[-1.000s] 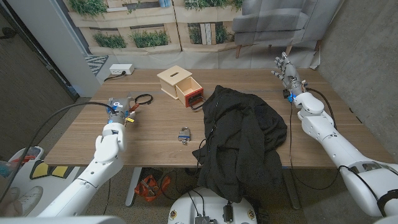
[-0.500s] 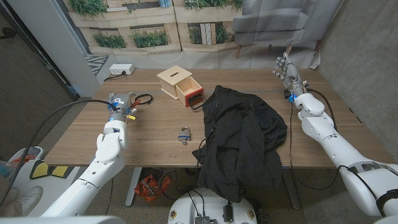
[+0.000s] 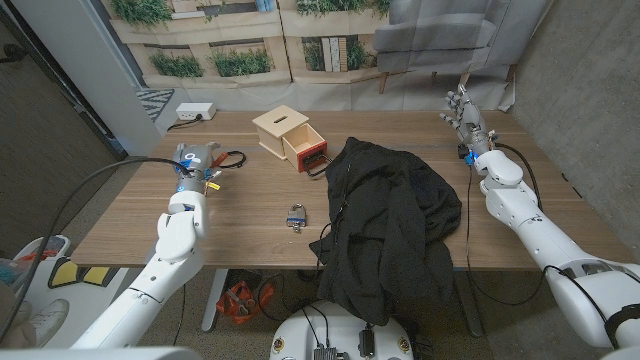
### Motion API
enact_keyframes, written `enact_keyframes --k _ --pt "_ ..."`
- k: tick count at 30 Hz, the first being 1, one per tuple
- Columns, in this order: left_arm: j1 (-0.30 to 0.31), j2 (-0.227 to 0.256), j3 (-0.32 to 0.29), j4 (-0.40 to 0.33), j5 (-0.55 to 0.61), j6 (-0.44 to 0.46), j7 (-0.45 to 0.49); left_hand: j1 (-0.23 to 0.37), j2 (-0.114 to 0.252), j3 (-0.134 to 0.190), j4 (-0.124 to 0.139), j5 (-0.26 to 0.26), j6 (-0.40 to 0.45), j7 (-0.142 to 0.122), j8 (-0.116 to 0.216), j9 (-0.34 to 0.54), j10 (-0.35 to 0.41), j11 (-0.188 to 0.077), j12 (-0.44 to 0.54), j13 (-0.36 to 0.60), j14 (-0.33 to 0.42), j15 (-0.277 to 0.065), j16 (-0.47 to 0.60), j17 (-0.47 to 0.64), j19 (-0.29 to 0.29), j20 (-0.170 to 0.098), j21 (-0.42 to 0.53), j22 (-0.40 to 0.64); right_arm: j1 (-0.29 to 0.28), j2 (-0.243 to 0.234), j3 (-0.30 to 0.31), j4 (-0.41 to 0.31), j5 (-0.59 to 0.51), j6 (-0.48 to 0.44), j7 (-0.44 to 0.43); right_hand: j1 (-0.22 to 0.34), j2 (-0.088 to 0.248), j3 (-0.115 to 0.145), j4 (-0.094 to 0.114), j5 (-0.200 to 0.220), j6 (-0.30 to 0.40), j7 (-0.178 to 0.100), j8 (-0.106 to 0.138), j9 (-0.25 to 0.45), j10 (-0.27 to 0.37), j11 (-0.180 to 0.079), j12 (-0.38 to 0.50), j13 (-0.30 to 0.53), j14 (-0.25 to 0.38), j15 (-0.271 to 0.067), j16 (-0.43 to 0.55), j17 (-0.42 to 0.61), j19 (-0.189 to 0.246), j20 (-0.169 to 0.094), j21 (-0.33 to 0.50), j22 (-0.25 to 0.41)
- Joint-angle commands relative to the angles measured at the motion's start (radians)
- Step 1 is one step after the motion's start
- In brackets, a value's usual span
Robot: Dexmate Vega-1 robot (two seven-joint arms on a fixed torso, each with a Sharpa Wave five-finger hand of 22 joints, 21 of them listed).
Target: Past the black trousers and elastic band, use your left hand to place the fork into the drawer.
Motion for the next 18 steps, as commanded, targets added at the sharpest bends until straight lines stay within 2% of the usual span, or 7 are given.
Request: enact_keyframes --k 1,6,18 --pt "0.011 -0.021 -0.007 -0.032 0.012 -0.002 0.017 0.01 -0.001 -0.002 0.002 0.005 0.005 -0.003 0.001 0.005 0.017 -0.015 0.005 0.003 0.007 -0.155 0.008 0.001 0.009 0.002 0.003 0.003 0.003 -0.003 -0.003 -0.001 -0.002 -0.011 0.006 -0.009 0.0 0.0 -0.003 -0.001 0.005 0.002 -0.005 0.004 0.003 -0.003 -0.005 0.002 0.004 -0.025 -0.002 0.002 0.007 0.018 -0.001 0.003" --pt "0.018 -0.03 -0.012 -0.052 0.018 -0.003 0.031 0.01 -0.001 -0.002 0.001 0.005 0.004 -0.004 0.0 0.005 0.016 -0.015 0.006 0.003 0.007 -0.156 0.008 0.001 0.01 0.001 0.003 0.003 0.002 0.0 -0.003 0.002 -0.002 -0.009 0.005 -0.011 -0.002 -0.001 -0.003 -0.002 0.006 0.005 -0.005 0.004 0.004 -0.002 -0.005 0.002 0.006 -0.027 -0.001 0.002 0.002 0.005 -0.003 0.003" --pt "0.008 -0.061 -0.022 -0.06 0.009 -0.015 0.062 0.011 -0.001 -0.003 0.003 0.006 0.005 -0.003 0.001 0.005 0.015 -0.015 0.009 0.004 0.01 -0.156 0.007 0.002 0.011 0.003 0.003 0.003 0.009 0.002 -0.008 0.006 -0.006 -0.009 0.011 -0.015 -0.001 -0.002 -0.002 -0.002 0.0 0.003 -0.008 0.004 -0.01 0.001 -0.009 0.002 -0.002 -0.026 -0.004 0.003 -0.014 -0.003 -0.007 0.003"
